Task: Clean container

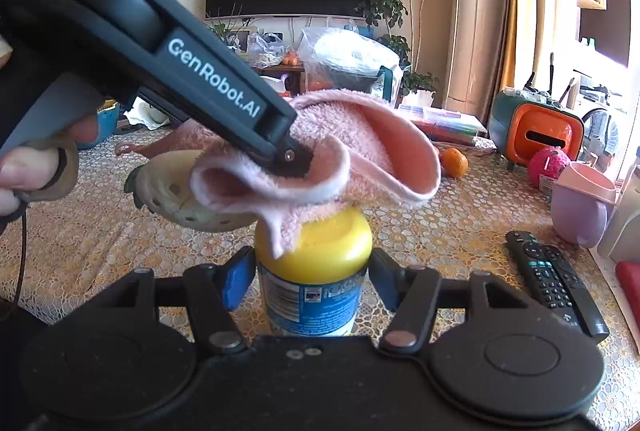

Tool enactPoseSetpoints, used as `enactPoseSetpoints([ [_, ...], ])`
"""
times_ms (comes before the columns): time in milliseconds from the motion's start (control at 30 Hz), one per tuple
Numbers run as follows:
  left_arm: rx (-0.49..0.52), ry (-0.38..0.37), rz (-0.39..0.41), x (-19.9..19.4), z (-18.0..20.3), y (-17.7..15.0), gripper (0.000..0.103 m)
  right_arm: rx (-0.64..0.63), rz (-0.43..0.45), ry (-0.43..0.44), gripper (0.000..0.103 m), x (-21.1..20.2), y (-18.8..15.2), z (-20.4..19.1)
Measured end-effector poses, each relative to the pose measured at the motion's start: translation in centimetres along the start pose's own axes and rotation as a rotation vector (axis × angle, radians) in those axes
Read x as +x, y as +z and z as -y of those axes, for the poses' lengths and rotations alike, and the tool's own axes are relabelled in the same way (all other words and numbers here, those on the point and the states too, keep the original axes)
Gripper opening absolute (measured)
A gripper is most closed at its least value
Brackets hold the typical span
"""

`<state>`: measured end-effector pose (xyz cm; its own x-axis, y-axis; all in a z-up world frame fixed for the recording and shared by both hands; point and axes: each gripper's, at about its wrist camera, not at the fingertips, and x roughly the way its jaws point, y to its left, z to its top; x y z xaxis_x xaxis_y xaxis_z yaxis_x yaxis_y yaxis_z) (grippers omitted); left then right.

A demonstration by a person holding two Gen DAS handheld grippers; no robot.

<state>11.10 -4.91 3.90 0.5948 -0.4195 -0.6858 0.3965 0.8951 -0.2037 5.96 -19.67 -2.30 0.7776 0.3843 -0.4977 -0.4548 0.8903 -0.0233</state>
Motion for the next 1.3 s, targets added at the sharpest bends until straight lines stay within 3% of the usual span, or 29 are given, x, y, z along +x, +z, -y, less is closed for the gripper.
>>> enactPoseSetpoints([
  [200,-0.081,0.008,-0.006,0.6,-2.0,0.3,0.027,-0.004,0.006,0.010,0.061,-0.3,-0.5,-0.2],
  [400,-0.135,-0.021,-0.096,2.7,-4.2,-0.7,0.027,0.005,0.015,0.016,0.061,-0.8,-0.7,-0.3],
  [767,-0.122,-0.015,-0.235,6.8,-5.5,-3.2,0.024,0.056,0.028,0.061,0.062,-1.3,-1.1,0.9],
  [1000,-0.092,0.000,-0.233,7.2,-5.0,-3.1,0.025,0.072,0.009,0.087,0.064,-1.2,-1.0,1.9],
  [1067,-0.094,-0.001,-0.223,7.0,-5.2,-3.1,0.026,0.042,0.015,0.098,0.068,-1.4,-0.9,2.1],
  [1133,-0.100,0.008,-0.213,6.7,-5.4,-3.0,0.026,0.011,0.013,0.112,0.080,-1.7,-0.8,2.4],
  [1300,-0.126,0.010,-0.197,6.2,-6.1,-2.8,0.026,-0.048,-0.011,0.190,0.083,-2.0,-0.8,3.4],
])
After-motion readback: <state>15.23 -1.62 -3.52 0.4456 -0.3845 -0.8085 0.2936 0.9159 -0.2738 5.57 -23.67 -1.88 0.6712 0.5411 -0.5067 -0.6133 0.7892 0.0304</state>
